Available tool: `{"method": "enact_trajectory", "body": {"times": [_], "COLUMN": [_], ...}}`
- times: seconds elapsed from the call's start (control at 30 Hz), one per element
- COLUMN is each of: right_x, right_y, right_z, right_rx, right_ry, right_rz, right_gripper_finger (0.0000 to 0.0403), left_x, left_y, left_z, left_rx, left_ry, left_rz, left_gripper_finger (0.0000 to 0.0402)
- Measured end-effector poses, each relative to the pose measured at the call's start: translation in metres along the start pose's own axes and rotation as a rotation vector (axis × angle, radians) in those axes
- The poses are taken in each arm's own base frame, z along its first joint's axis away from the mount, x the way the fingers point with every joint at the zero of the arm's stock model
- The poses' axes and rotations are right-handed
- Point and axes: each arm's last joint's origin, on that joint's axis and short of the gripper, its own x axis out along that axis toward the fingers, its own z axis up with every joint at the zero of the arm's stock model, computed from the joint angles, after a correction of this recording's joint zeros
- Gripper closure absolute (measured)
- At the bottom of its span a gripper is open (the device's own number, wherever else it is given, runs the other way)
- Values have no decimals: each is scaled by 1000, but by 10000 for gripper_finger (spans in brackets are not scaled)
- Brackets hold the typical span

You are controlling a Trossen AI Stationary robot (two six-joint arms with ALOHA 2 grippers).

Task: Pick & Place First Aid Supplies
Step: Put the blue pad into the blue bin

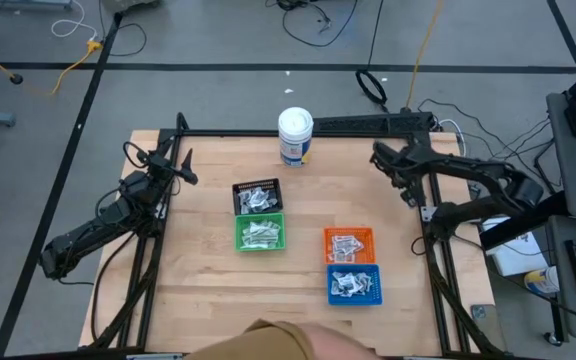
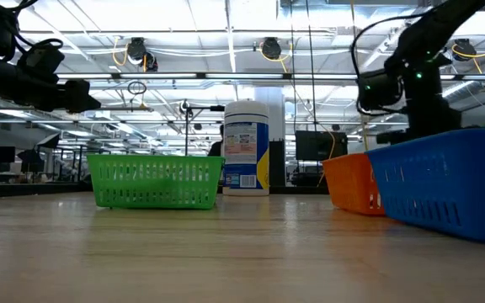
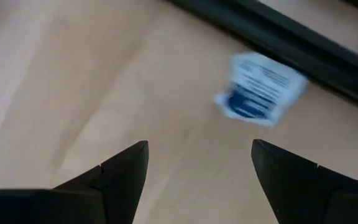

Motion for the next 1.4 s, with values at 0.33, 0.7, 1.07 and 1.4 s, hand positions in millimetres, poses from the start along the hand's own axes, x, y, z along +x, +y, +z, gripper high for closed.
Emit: {"method": "enact_trajectory", "body": {"times": [0.33, 0.7, 1.07, 1.4], "right_x": [34, 46, 38, -15], "right_y": [-34, -39, -24, 13], "right_z": [5, 4, -5, -16], "right_rx": [275, 217, -4, -590], "right_ry": [-139, -106, -60, 55], "right_rz": [-86, -95, 21, 178], "right_gripper_finger": [124, 176, 394, 399], "left_x": [0, 0, 0, 0], "left_y": [0, 0, 0, 0], "left_z": [0, 0, 0, 0], "left_rx": [0, 0, 0, 0], "left_ry": [0, 0, 0, 1], "left_rz": [0, 0, 0, 0], "left_gripper_finger": [81, 94, 74, 89]}}
